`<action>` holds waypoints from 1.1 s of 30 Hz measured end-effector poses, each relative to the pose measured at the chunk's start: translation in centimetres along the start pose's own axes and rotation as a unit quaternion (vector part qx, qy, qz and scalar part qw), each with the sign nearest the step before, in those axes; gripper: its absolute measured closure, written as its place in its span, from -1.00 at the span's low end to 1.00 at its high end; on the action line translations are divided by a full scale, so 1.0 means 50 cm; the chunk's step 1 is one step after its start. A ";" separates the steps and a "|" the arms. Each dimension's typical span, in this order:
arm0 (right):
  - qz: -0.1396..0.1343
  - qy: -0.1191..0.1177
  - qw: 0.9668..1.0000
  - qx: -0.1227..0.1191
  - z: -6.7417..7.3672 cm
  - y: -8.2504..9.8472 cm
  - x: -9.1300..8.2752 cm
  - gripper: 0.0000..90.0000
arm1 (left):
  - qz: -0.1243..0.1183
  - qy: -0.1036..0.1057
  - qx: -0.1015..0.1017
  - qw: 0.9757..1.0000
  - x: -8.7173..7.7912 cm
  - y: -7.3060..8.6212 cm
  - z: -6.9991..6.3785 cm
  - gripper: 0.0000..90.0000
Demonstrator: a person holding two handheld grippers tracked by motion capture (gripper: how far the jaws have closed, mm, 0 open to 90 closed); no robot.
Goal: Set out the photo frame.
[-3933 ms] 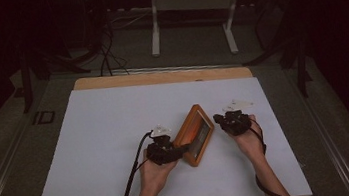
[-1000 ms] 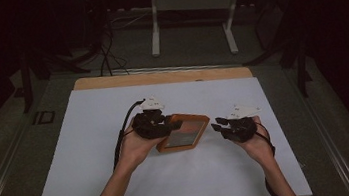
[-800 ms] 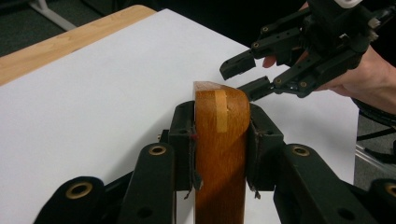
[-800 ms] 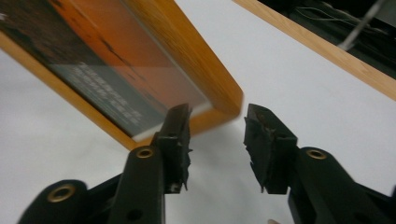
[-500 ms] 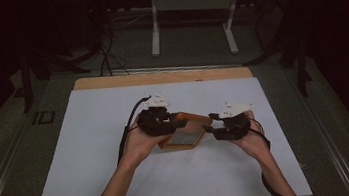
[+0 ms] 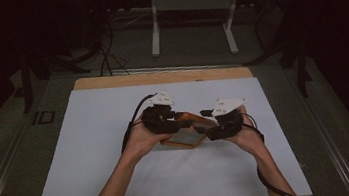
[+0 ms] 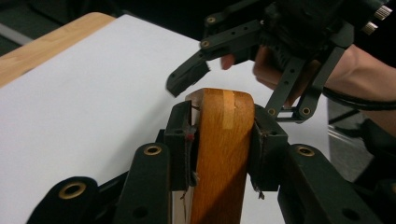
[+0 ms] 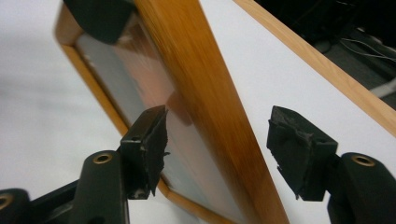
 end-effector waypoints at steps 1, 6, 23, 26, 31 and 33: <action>-0.003 -0.004 1.000 -0.001 0.000 -0.001 0.001 -0.20 | 0.001 0.004 0.002 1.000 0.002 -0.002 0.000 0.46; -0.010 -0.022 1.000 -0.004 0.003 0.000 0.002 -0.19 | 0.012 0.025 0.009 1.000 0.012 -0.008 -0.004 0.43; -0.014 -0.021 0.999 -0.043 0.023 0.012 -0.025 0.49 | -0.003 0.016 -0.016 1.000 0.015 -0.013 0.013 0.02; -0.009 -0.017 0.999 -0.044 0.025 0.017 -0.031 0.51 | -0.024 0.023 -0.019 0.999 0.003 -0.004 0.020 -0.08; -0.009 -0.015 0.999 -0.035 0.022 0.037 -0.045 0.52 | -0.059 0.014 -0.032 0.998 -0.019 0.022 0.045 -0.13; -0.010 -0.013 1.000 -0.026 0.022 0.047 -0.051 0.52 | -0.065 0.011 -0.039 0.997 -0.020 0.036 0.056 -0.14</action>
Point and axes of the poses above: each handheld gripper's, and its own axes: x roughly forward along the jaws, y roughly out of its underside, z roughly to its left, the point moved 4 cm from there along x, roughly forward along the jaws, and after that the axes turned 14 degrees about -x, right-handed, at the moved point
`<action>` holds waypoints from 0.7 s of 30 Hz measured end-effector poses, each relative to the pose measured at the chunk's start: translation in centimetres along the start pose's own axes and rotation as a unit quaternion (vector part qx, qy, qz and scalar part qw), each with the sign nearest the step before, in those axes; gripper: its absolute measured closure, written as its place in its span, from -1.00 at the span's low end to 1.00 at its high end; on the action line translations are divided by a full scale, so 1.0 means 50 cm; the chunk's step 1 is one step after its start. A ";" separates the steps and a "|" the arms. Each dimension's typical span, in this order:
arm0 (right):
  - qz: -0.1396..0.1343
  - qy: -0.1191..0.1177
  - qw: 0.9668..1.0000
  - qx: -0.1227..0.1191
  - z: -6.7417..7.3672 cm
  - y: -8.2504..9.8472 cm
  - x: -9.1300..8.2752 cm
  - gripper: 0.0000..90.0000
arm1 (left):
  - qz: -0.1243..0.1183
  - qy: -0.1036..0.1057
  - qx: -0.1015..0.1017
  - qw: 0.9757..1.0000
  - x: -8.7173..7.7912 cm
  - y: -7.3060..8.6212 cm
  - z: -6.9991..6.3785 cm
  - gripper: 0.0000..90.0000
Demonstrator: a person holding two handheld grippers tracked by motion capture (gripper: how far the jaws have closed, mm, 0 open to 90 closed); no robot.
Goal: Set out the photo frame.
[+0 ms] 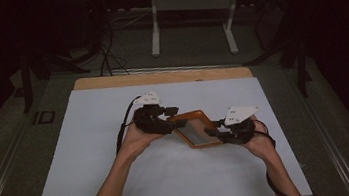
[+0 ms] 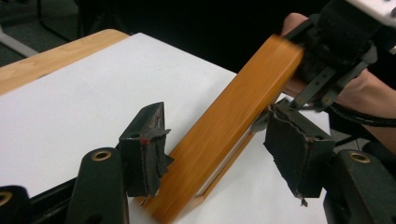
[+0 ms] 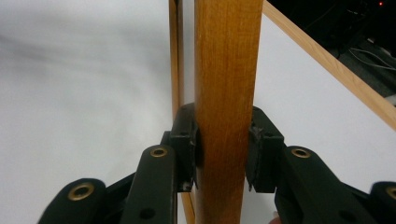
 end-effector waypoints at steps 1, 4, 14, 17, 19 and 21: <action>0.000 0.002 1.000 0.004 0.000 0.005 -0.003 0.52 | -0.002 -0.001 -0.002 1.000 0.001 0.007 0.005 -0.14; -0.002 0.006 1.000 0.009 0.000 0.016 -0.009 0.52 | -0.018 -0.001 -0.006 1.000 0.006 0.023 0.016 -0.16; 0.002 0.011 1.000 0.028 0.001 0.040 -0.021 0.51 | 0.031 -0.019 0.008 0.999 0.092 0.083 0.036 0.01; 0.005 0.013 0.999 0.030 0.000 0.045 -0.024 0.51 | 0.043 -0.015 0.014 0.999 0.117 0.094 0.034 0.10; 0.005 0.014 0.999 0.036 -0.001 0.049 -0.025 0.50 | 0.044 -0.020 0.018 0.999 0.127 0.095 0.031 0.17; 0.008 0.015 0.999 0.042 -0.003 0.054 -0.026 0.50 | 0.040 -0.014 0.007 0.999 0.130 0.091 0.031 0.17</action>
Point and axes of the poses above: each handheld gripper's, and its own axes: x roughly forward along the jaws, y roughly out of its underside, z roughly to its left, the point moved 4 cm from there along x, roughly forward along the jaws, and after that the axes turned 14 degrees about -x, right-handed, at the moved point
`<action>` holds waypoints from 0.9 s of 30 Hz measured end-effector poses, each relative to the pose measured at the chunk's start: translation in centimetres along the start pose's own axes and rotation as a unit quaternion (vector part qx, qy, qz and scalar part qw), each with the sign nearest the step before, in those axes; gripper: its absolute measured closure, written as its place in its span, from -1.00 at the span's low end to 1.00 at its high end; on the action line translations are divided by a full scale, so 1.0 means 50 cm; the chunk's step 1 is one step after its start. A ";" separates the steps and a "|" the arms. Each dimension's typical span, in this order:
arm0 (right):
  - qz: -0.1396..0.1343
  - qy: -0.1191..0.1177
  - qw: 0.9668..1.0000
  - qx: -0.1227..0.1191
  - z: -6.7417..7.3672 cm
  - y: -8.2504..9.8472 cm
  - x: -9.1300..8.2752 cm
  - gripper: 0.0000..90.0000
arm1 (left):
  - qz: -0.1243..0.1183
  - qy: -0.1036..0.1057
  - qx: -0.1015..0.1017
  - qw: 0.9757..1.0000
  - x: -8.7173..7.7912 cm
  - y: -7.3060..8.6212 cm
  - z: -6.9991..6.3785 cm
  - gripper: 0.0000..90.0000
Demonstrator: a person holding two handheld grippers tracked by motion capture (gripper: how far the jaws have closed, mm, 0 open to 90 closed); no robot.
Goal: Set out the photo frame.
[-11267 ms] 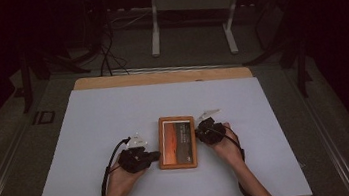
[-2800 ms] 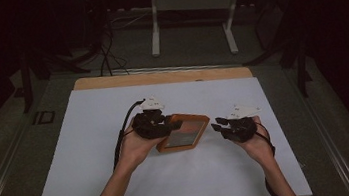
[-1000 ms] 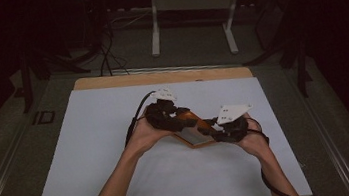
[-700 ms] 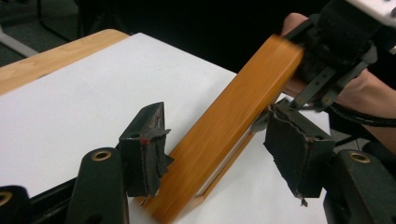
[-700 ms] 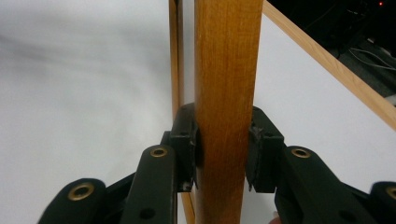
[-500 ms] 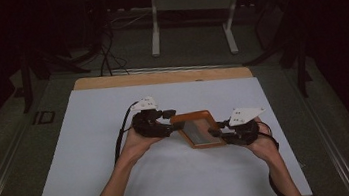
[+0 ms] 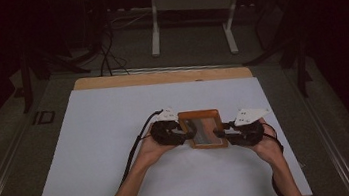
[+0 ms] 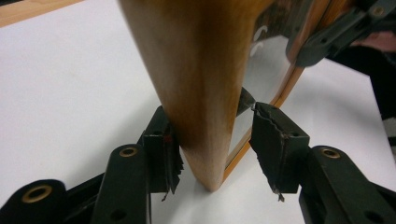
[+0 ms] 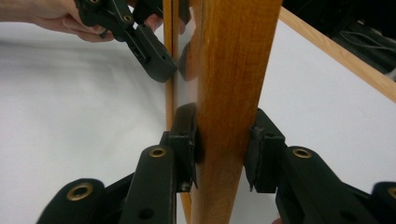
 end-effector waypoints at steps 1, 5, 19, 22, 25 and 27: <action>0.000 0.000 1.000 0.006 -0.002 0.003 -0.001 0.49 | -0.001 0.003 -0.003 1.000 0.001 -0.001 0.000 0.18; 0.000 0.006 0.999 0.032 -0.008 0.016 0.000 0.42 | -0.003 0.008 -0.001 1.000 0.001 -0.003 -0.004 0.29; -0.005 -0.025 0.997 0.075 0.013 -0.009 0.066 0.38 | 0.002 -0.026 0.007 1.000 -0.084 0.014 0.015 0.33; -0.010 -0.042 0.996 0.080 0.026 -0.029 0.095 0.39 | 0.002 -0.037 -0.001 0.999 -0.118 0.028 0.024 0.33; -0.011 -0.052 0.995 0.080 0.037 -0.046 0.121 0.38 | 0.002 -0.046 -0.013 0.999 -0.145 0.044 0.034 0.32; -0.011 -0.058 0.995 0.082 0.043 -0.053 0.136 0.38 | -0.004 -0.046 -0.022 0.999 -0.158 0.051 0.040 0.33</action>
Point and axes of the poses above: each handheld gripper's, and its own axes: x roughly forward along the jaws, y roughly out of its underside, z roughly to its left, the point moved 4 cm from there along x, roughly forward along the jaws, and after that the axes turned 14 degrees about -x, right-handed, at the moved point
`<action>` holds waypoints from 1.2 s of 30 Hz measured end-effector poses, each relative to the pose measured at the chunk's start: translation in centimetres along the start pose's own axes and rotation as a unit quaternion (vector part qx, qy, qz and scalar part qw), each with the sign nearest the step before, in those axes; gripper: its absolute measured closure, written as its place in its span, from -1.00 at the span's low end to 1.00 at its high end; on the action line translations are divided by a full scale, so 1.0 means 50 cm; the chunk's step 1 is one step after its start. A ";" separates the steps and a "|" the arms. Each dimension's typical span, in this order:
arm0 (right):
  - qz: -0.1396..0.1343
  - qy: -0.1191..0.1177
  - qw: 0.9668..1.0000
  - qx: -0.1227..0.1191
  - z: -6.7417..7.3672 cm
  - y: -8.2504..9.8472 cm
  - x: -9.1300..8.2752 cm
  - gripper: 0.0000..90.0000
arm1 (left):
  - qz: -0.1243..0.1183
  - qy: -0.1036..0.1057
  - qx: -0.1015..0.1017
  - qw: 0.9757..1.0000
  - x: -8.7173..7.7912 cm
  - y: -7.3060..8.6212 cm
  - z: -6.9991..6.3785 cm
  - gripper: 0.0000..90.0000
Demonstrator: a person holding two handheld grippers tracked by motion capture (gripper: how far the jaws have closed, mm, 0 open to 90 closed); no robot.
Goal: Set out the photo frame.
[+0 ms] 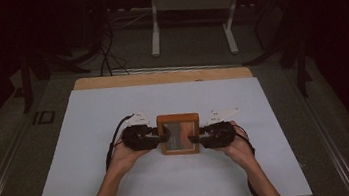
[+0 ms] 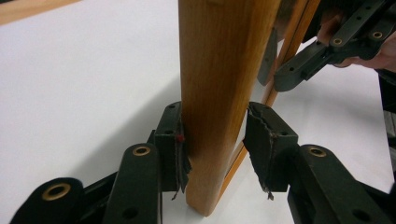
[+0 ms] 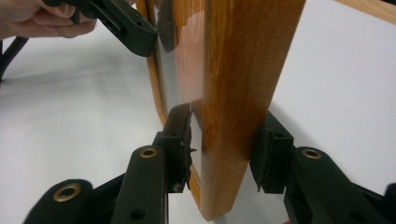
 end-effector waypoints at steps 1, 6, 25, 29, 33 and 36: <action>-0.002 -0.005 1.000 0.003 0.001 -0.002 0.005 0.38 | -0.005 0.000 -0.007 1.000 -0.006 0.004 0.004 0.33; 0.001 -0.028 0.999 0.025 0.003 -0.003 0.026 0.36 | -0.016 0.007 -0.024 1.000 -0.019 0.011 0.010 0.35; 0.011 -0.020 0.997 0.070 -0.027 0.003 0.049 0.24 | -0.005 -0.025 -0.078 0.997 0.009 0.011 0.035 0.23; 0.006 -0.018 0.997 0.077 -0.030 0.008 0.044 -0.06 | -0.009 -0.021 -0.078 0.997 0.010 0.011 0.032 0.04; 0.000 -0.008 0.997 0.074 -0.030 0.009 0.034 -0.25 | -0.022 -0.027 -0.079 0.996 -0.004 0.009 0.035 -0.08; 0.001 -0.003 0.998 0.062 -0.028 0.015 0.013 -0.34 | -0.029 -0.033 -0.079 0.996 -0.023 0.015 0.034 -0.10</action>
Point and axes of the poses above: each handheld gripper's, and its own axes: x roughly forward along the jaws, y roughly out of its underside, z roughly to its left, the point moved 4 cm from there along x, roughly forward along the jaws, and after that the axes turned 14 degrees about -x, right-handed, at the moved point
